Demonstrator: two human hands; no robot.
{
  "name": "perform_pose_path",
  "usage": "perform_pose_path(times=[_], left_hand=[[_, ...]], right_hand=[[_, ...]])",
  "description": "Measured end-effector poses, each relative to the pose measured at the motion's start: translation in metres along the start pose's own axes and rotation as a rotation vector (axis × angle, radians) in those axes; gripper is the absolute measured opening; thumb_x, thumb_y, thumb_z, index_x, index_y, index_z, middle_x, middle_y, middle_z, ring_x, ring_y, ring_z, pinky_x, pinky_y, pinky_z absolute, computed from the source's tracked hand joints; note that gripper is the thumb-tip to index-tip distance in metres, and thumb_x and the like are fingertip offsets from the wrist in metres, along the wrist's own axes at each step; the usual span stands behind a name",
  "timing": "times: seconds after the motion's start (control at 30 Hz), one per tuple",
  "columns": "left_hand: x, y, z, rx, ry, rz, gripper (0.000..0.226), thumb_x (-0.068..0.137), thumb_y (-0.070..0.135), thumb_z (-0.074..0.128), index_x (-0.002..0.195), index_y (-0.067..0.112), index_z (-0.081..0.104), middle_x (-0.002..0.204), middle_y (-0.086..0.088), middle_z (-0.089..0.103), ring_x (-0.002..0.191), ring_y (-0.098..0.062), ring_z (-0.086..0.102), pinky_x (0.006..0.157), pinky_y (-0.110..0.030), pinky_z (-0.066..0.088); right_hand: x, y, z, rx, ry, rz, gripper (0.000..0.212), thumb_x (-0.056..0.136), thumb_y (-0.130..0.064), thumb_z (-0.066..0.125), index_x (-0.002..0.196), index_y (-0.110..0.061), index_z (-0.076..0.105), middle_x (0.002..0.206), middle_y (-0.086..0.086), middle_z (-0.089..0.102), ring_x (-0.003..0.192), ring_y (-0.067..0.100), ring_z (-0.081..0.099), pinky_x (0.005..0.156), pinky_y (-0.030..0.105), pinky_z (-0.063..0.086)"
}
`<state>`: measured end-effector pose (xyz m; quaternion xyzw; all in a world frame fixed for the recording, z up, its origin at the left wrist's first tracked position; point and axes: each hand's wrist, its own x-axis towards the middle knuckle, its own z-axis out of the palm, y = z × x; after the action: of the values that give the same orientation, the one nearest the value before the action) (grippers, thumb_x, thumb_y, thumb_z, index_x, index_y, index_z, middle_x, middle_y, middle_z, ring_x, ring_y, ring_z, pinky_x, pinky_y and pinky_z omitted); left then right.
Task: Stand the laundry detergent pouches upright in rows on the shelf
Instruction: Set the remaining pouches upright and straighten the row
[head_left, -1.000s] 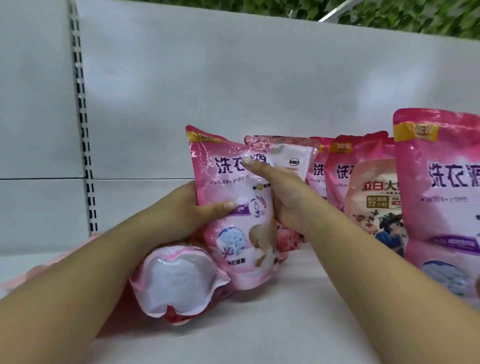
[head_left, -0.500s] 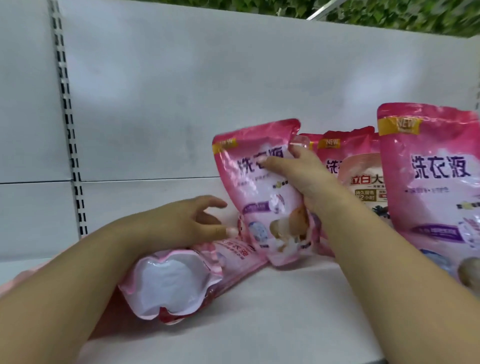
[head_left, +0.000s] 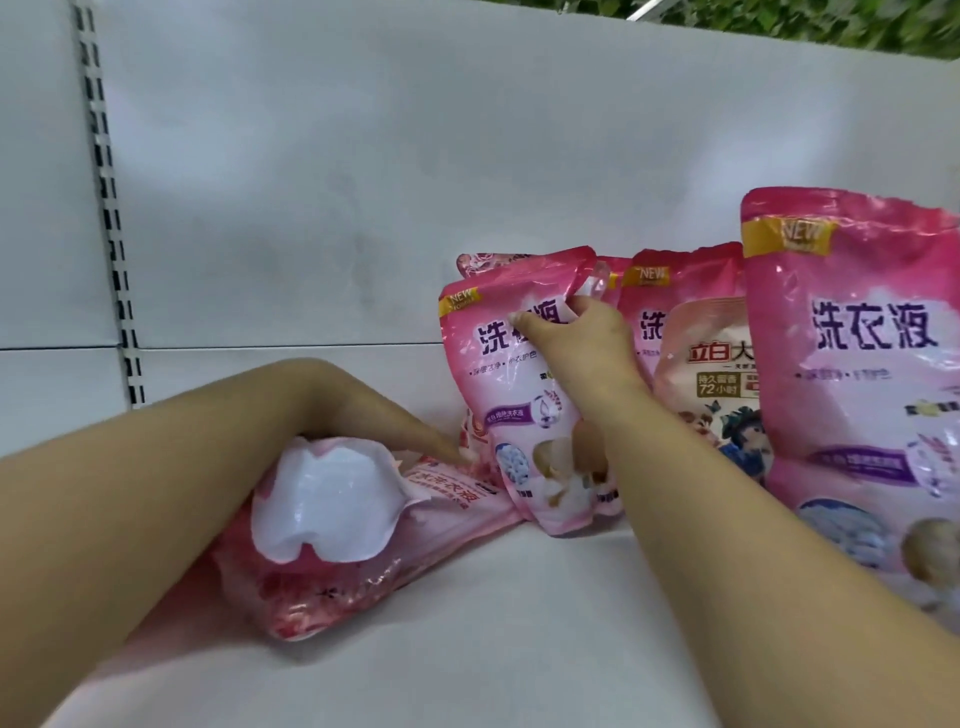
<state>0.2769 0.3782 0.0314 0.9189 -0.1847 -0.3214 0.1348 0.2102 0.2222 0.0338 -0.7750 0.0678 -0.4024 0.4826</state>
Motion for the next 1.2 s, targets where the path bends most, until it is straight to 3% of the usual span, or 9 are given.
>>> perform_pose_path(times=[0.07, 0.13, 0.27, 0.5, 0.67, 0.83, 0.97, 1.07, 1.2], left_hand=[[0.013, 0.001, 0.003, 0.152, 0.078, -0.078, 0.06, 0.052, 0.079, 0.061, 0.045, 0.02, 0.068, 0.051, 0.008, 0.063, 0.056, -0.009, 0.057, 0.065, -0.021, 0.043], [0.027, 0.0, 0.009, 0.219, 0.238, -0.081, 0.069, 0.029, 0.084, 0.065, 0.054, 0.02, 0.07, 0.059, 0.01, 0.067, 0.063, -0.009, 0.06, 0.064, -0.022, 0.044], [0.028, 0.008, 0.019, 0.436, 0.355, -0.081, 0.068, 0.058, 0.083, 0.047, 0.075, 0.017, 0.056, 0.092, -0.001, 0.059, 0.088, -0.02, 0.053, 0.08, -0.026, 0.038], [0.017, 0.004, 0.029, 0.511, 0.546, 0.02, 0.056, 0.08, 0.064, 0.045, 0.06, 0.012, 0.043, 0.07, -0.009, 0.047, 0.076, -0.024, 0.042, 0.06, -0.027, 0.033], [0.008, -0.012, 0.025, 0.297, 0.671, 0.15, 0.046, 0.078, 0.054, 0.058, 0.055, 0.015, 0.049, 0.054, -0.003, 0.043, 0.055, -0.015, 0.039, 0.052, -0.02, 0.03], [-0.002, -0.023, 0.016, 0.148, 0.827, 0.235, 0.046, 0.078, 0.048, 0.062, 0.052, 0.012, 0.049, 0.049, -0.004, 0.04, 0.049, -0.014, 0.034, 0.042, -0.017, 0.027], [-0.005, -0.029, 0.012, -0.118, 1.015, 0.335, 0.051, 0.079, 0.041, 0.064, 0.045, 0.012, 0.04, 0.042, -0.004, 0.034, 0.042, -0.016, 0.031, 0.037, -0.018, 0.026], [-0.002, -0.032, 0.009, -0.61, 1.056, 0.492, 0.045, 0.08, 0.034, 0.066, 0.049, 0.013, 0.042, 0.034, -0.001, 0.032, 0.024, -0.01, 0.029, 0.028, -0.013, 0.019], [-0.003, -0.031, 0.003, -1.04, 1.108, 0.7, 0.032, 0.082, 0.031, 0.064, 0.058, 0.012, 0.056, 0.049, -0.001, 0.059, 0.058, -0.018, 0.053, 0.057, -0.025, 0.042]], right_hand=[[0.003, 0.004, -0.002, -0.007, 0.036, -0.003, 0.017, 0.083, -0.033, 0.064, 0.075, -0.024, 0.052, 0.099, -0.006, 0.062, 0.068, 0.016, 0.056, 0.072, 0.033, 0.051], [0.006, 0.006, -0.006, 0.024, 0.058, -0.007, 0.013, 0.084, -0.031, 0.063, 0.089, -0.019, 0.059, 0.093, -0.01, 0.059, 0.061, 0.006, 0.049, 0.057, 0.024, 0.044], [0.009, 0.009, -0.009, 0.079, 0.048, 0.003, 0.023, 0.084, -0.028, 0.063, 0.069, -0.019, 0.048, 0.064, -0.009, 0.046, 0.055, 0.007, 0.045, 0.048, 0.018, 0.035], [0.011, 0.006, -0.007, 0.061, 0.068, -0.02, 0.029, 0.082, -0.029, 0.065, 0.063, -0.024, 0.044, 0.073, -0.012, 0.053, 0.053, 0.008, 0.048, 0.047, 0.021, 0.036], [0.004, -0.001, -0.011, 0.15, 0.128, -0.016, 0.018, 0.082, -0.027, 0.066, 0.093, -0.014, 0.061, 0.082, -0.009, 0.052, 0.073, 0.006, 0.056, 0.062, 0.028, 0.048], [0.005, -0.007, -0.006, 0.202, 0.214, -0.105, 0.022, 0.078, -0.029, 0.07, 0.067, -0.017, 0.055, 0.083, 0.002, 0.067, 0.075, 0.023, 0.063, 0.068, 0.033, 0.053], [-0.001, -0.014, -0.003, 0.215, 0.261, -0.201, 0.031, 0.082, -0.029, 0.066, 0.058, -0.025, 0.046, 0.063, -0.014, 0.051, 0.063, -0.001, 0.053, 0.05, 0.01, 0.04], [-0.005, -0.012, 0.002, 0.188, 0.276, -0.222, 0.034, 0.082, -0.028, 0.066, 0.057, -0.026, 0.043, 0.056, -0.015, 0.045, 0.046, -0.006, 0.045, 0.041, 0.006, 0.031], [-0.004, -0.007, 0.004, 0.227, 0.33, -0.182, 0.027, 0.083, -0.028, 0.064, 0.063, -0.024, 0.047, 0.061, -0.013, 0.049, 0.054, 0.0, 0.044, 0.051, 0.019, 0.036]])
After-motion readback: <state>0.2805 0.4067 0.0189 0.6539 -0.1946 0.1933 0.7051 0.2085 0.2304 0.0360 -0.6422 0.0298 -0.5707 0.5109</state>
